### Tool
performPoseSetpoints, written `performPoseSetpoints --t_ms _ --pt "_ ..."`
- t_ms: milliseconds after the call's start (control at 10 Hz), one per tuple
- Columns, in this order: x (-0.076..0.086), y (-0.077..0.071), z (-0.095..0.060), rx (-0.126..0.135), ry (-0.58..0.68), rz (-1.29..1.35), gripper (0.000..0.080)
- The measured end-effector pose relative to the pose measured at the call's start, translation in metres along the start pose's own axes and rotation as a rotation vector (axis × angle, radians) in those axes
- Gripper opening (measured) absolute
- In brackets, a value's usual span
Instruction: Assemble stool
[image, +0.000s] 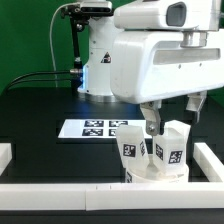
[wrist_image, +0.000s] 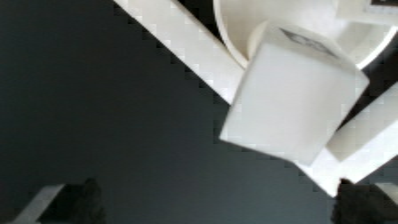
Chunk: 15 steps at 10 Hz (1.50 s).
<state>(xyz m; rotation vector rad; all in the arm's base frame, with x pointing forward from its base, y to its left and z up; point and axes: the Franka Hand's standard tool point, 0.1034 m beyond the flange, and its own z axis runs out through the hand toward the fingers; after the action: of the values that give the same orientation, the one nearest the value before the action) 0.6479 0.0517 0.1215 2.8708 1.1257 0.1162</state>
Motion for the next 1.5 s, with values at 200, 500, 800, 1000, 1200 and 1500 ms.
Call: performPoseSetpoints --t_ms 200,500,800,1000,1200,1500 --pt "-0.002 0.002 0.001 0.0 -0.002 -0.018 0.0649" --pt "-0.002 -0.017 0.005 0.039 -0.067 -0.111 0.0649" --pt "0.004 -0.035 0.007 0.022 -0.102 -0.275 0.0649" --pt "0.002 -0.032 0.008 0.025 -0.106 -0.388 0.0649" --pt "0.002 -0.031 0.008 0.016 -0.127 -0.598 0.0649" --pt "0.004 -0.041 0.011 -0.008 -0.182 -0.879 0.0649"
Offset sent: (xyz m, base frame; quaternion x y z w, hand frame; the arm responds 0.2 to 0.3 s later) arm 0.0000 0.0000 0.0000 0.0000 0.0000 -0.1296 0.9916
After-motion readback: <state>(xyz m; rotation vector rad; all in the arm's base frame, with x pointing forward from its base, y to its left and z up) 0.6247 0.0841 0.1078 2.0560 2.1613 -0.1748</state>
